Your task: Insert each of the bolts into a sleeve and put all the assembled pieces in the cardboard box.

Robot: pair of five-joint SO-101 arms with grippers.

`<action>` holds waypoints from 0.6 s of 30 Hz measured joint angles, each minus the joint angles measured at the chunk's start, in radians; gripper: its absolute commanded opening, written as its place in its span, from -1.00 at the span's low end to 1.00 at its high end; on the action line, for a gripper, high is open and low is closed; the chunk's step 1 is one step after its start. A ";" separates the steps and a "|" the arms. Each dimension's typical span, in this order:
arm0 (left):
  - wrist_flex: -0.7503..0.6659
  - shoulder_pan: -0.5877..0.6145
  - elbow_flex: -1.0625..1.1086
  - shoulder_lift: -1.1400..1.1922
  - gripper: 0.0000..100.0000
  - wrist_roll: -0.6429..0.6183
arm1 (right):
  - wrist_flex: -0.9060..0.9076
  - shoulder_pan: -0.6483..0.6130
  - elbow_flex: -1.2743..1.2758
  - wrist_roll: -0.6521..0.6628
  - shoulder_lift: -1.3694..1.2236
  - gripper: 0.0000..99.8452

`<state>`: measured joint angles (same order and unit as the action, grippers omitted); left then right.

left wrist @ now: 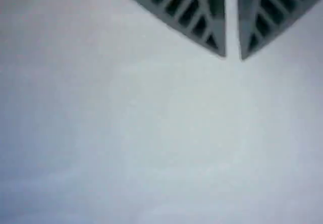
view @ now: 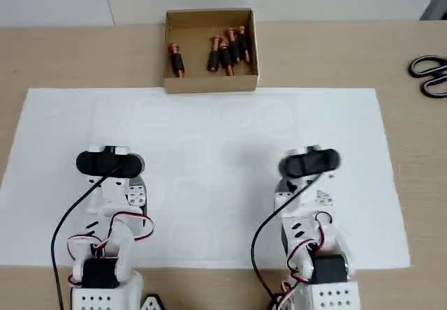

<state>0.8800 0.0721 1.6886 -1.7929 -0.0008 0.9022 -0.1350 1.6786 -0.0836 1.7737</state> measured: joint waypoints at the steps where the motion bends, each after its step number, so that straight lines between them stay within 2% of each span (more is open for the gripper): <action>1: 0.000 0.000 0.000 0.000 -0.99 0.000 | 0.026 -0.003 0.000 -0.026 0.009 -0.99; 6: 0.000 0.000 0.000 0.000 -0.99 0.000 | 0.057 0.008 0.000 -0.107 0.020 -0.99; 18: 0.000 0.000 0.000 0.000 -0.99 0.000 | 0.057 0.006 -0.002 -0.120 0.020 -0.99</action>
<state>0.8800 0.0721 1.6886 -1.7929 -0.0008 0.9590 -0.1289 1.6771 -0.2033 1.7937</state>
